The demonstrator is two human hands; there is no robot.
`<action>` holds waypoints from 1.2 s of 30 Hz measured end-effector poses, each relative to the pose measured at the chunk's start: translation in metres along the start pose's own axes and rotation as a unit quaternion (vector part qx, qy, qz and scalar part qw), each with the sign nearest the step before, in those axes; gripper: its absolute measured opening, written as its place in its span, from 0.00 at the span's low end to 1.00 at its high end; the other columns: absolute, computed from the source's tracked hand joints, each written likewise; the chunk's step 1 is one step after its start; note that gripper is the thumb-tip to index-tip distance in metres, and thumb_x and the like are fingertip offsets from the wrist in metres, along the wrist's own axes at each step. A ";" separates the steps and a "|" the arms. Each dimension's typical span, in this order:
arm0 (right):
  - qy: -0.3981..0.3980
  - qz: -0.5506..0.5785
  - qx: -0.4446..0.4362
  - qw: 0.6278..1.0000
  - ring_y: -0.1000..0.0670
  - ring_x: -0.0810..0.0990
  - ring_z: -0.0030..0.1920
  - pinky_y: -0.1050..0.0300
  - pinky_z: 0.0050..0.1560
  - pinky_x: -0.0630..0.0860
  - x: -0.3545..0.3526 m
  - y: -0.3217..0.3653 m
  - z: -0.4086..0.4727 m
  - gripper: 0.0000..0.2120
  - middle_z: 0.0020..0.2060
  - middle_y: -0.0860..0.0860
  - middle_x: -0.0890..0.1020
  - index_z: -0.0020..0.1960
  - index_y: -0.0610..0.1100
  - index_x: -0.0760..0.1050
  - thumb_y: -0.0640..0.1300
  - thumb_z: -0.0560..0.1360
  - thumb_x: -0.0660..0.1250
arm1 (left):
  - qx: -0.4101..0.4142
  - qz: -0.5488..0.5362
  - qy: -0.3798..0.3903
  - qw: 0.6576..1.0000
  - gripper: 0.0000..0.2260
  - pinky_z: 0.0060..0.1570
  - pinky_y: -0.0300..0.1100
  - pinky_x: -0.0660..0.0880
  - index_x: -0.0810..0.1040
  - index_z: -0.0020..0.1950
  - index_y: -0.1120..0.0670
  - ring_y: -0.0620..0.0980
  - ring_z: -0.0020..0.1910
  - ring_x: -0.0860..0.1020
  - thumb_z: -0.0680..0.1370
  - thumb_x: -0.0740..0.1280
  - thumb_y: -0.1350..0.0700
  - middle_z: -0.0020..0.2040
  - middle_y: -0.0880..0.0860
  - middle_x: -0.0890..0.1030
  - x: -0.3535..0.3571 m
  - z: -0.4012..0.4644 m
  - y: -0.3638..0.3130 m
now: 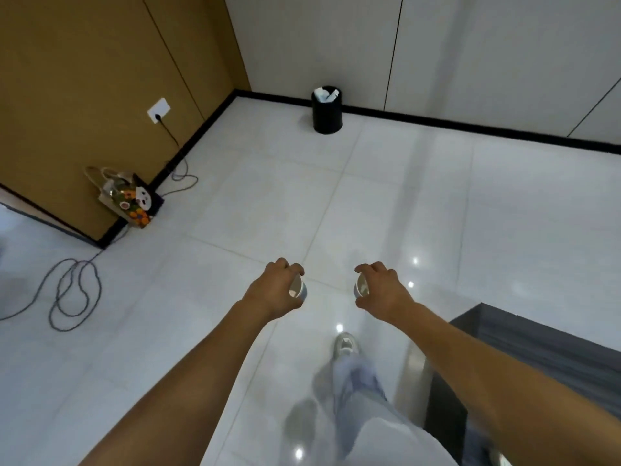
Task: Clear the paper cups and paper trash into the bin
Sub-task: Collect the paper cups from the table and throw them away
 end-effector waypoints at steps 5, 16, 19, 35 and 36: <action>-0.016 0.000 0.012 1.000 0.43 0.65 0.64 0.50 0.54 0.75 -0.065 0.014 0.109 0.31 0.66 0.49 0.66 0.73 0.49 0.62 0.44 0.73 0.68 | 0.012 0.002 0.007 1.000 0.24 0.57 0.48 0.74 0.68 0.67 0.49 0.51 0.64 0.66 0.73 0.70 0.52 0.62 0.51 0.68 -0.061 0.122 0.004; -0.014 -0.007 0.028 0.999 0.42 0.65 0.65 0.49 0.57 0.75 -0.164 0.065 0.352 0.31 0.67 0.47 0.66 0.73 0.48 0.62 0.44 0.73 0.68 | 0.013 0.005 0.024 1.000 0.24 0.58 0.48 0.73 0.68 0.68 0.49 0.52 0.65 0.66 0.73 0.70 0.52 0.63 0.51 0.68 -0.174 0.361 0.071; -0.028 0.010 0.036 0.999 0.42 0.65 0.65 0.48 0.58 0.75 -0.186 0.087 0.429 0.31 0.67 0.48 0.66 0.73 0.48 0.62 0.44 0.73 0.69 | 0.012 0.003 0.007 1.000 0.24 0.58 0.48 0.74 0.68 0.68 0.49 0.52 0.65 0.66 0.73 0.70 0.52 0.63 0.52 0.68 -0.213 0.435 0.097; -0.054 0.047 0.086 0.994 0.41 0.66 0.64 0.51 0.58 0.73 -0.330 0.138 0.733 0.31 0.66 0.47 0.67 0.72 0.48 0.63 0.43 0.72 0.69 | 0.085 0.015 0.008 0.996 0.25 0.58 0.46 0.74 0.67 0.68 0.48 0.51 0.65 0.66 0.73 0.70 0.52 0.64 0.50 0.68 -0.385 0.770 0.133; -0.055 0.049 0.091 0.993 0.41 0.66 0.64 0.51 0.58 0.73 -0.342 0.134 0.756 0.31 0.66 0.47 0.67 0.72 0.48 0.63 0.43 0.72 0.69 | 0.082 0.014 0.006 0.997 0.25 0.58 0.46 0.73 0.67 0.68 0.49 0.51 0.65 0.66 0.73 0.70 0.52 0.64 0.50 0.68 -0.392 0.793 0.133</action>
Point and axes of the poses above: each hand's wrist, its own z-axis towards the middle knuckle, its own x-axis out of the palm, y = z × x, the point moved 2 cm from there along z, towards the middle knuckle
